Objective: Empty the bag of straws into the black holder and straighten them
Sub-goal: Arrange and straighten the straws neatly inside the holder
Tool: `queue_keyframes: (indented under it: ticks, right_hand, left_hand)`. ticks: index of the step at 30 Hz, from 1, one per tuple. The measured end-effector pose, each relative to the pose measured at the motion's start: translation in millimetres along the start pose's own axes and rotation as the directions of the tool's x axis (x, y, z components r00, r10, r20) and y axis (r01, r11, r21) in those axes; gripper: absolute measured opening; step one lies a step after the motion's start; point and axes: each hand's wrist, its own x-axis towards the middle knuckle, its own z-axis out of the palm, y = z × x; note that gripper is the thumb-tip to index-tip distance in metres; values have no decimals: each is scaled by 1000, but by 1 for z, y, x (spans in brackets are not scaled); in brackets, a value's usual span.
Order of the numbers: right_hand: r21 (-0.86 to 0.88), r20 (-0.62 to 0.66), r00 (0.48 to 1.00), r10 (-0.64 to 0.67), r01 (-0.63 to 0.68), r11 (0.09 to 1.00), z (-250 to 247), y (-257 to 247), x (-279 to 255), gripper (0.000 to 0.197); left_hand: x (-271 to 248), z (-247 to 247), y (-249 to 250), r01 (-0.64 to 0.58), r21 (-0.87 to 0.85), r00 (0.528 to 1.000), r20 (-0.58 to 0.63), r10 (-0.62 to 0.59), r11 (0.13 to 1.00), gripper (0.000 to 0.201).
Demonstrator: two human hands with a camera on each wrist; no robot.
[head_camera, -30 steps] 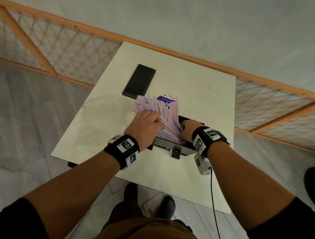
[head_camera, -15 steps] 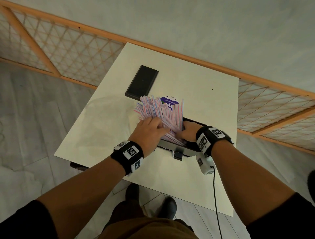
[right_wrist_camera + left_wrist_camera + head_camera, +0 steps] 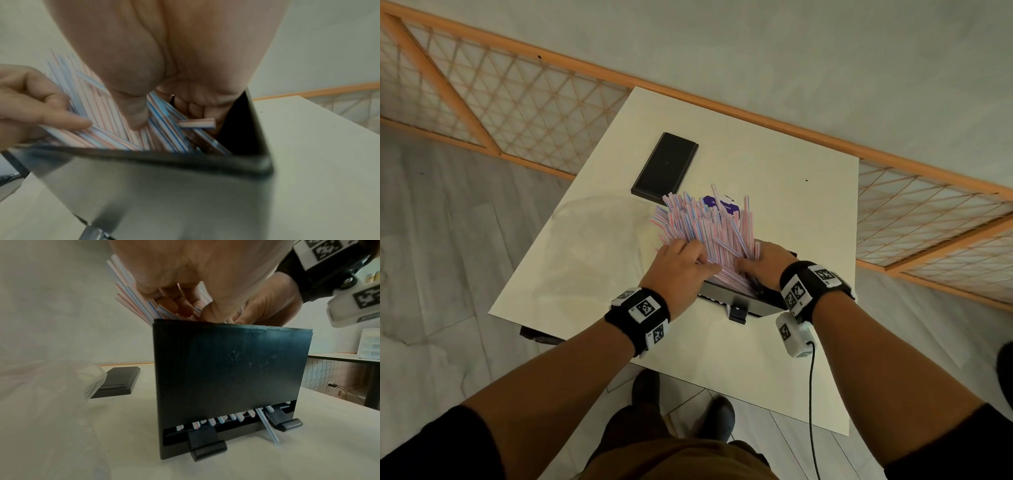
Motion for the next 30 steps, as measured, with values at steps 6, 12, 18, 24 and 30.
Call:
queue_keyframes:
  ticks: [6, 12, 18, 24, 30]
  right_hand:
    - [98, -205, 977, -66, 88, 991, 1, 12, -11, 25]
    - [213, -313, 943, -112, 184, 959, -6, 5, -16, 21]
    - [-15, -304, 907, -293, 303, 953, -23, -23, -23, 19]
    - [-254, -33, 945, -324, 306, 918, -23, -45, -25, 12]
    - [-378, 102, 982, -161, 188, 906, 0, -35, -6, 20]
  left_hand:
    - [2, -2, 1, 2, -15, 1000, -3, -2, 1000, 46]
    - [4, -4, 0, -5, -51, 1000, 6, 5, 999, 43]
    - [6, -6, -1, -5, -64, 1000, 28, 7, 998, 38]
    - [1, -18, -6, 31, -106, 998, -57, -37, 994, 25]
    - [-26, -31, -9, 209, -148, 954, -189, -235, 967, 24]
